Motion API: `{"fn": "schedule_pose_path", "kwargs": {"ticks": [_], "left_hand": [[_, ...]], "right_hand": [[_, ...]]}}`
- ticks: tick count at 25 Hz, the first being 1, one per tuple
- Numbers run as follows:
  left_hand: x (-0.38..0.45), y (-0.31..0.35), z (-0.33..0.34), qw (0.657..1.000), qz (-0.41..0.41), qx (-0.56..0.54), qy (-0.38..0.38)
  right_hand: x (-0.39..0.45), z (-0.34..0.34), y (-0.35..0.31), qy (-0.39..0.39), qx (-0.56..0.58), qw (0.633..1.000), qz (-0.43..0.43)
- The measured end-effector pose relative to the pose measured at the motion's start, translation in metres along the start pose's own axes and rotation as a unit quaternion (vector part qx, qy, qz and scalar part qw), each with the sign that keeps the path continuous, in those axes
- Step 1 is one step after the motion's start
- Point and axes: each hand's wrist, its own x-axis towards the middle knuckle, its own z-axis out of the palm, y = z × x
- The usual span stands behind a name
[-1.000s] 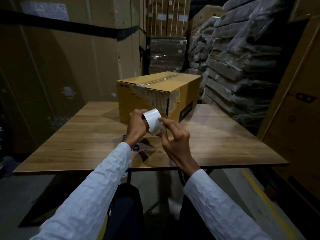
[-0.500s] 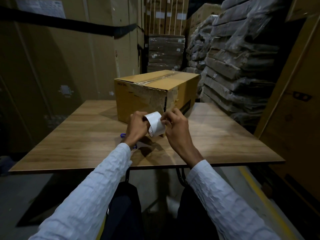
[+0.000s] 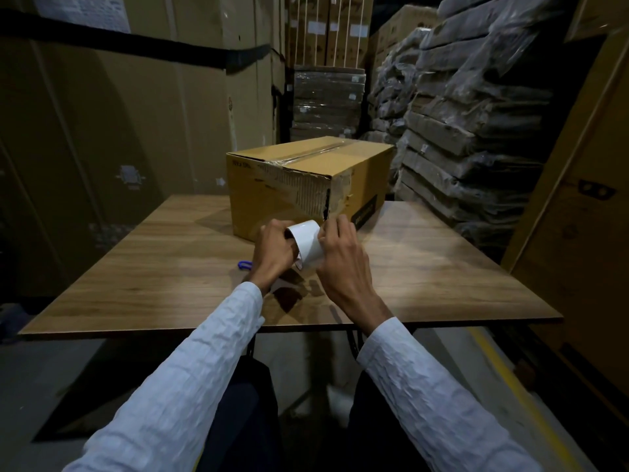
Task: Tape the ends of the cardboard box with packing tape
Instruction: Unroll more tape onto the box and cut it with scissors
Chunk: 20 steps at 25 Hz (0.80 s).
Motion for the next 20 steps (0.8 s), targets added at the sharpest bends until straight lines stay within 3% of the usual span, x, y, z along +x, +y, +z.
{"fn": "schedule_pose_path", "kwargs": {"ticks": [11, 14, 20], "left_hand": [[0.004, 0.003, 0.000, 1.000, -0.024, -0.002, 0.001], [0.004, 0.004, -0.001, 1.000, -0.016, -0.002, -0.005], [0.007, 0.000, -0.001, 1.000, -0.023, -0.009, -0.003]], "right_hand": [[0.001, -0.012, 0.016, 0.036, 0.169, 0.981, -0.091], [0.003, -0.009, 0.017, 0.027, 0.215, 0.974, -0.068], [0.006, 0.001, 0.025, 0.094, 0.247, 0.964, -0.015]]}}
